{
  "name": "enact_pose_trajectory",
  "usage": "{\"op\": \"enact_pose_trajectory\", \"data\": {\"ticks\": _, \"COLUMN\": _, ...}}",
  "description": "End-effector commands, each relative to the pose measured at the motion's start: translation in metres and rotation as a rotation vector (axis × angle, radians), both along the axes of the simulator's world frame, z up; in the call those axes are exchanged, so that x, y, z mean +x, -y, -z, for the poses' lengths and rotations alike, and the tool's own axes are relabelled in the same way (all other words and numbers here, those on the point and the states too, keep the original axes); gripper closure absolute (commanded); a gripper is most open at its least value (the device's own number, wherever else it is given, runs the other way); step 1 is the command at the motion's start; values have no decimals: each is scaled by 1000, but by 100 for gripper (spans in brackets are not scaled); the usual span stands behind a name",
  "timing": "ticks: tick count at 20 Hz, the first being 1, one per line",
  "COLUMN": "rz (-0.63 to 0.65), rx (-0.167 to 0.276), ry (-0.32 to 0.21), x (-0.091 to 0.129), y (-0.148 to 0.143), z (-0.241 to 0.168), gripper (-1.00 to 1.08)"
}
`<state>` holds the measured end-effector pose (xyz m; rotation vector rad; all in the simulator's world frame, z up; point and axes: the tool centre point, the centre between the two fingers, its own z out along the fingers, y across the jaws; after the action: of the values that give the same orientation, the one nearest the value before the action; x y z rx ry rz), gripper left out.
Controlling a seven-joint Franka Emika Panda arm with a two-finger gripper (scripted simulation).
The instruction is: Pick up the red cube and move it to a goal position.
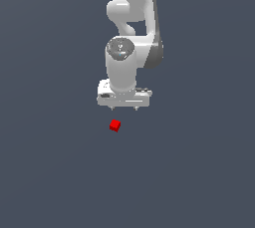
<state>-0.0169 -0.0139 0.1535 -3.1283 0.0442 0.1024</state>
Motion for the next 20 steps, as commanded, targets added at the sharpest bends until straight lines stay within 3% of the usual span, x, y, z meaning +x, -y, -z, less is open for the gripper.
{"op": "enact_pose_trajectory", "data": {"ticks": 1, "rz": 0, "rx": 0, "ry": 0, "x": 0, "y": 0, "z": 0, "gripper": -92}}
{"op": "enact_pose_trajectory", "data": {"ticks": 10, "rz": 59, "rx": -5, "ry": 10, "x": 2, "y": 7, "z": 21, "gripper": -92}}
{"op": "enact_pose_trajectory", "data": {"ticks": 20, "rz": 255, "rx": -19, "ry": 43, "x": 9, "y": 32, "z": 91, "gripper": -92}}
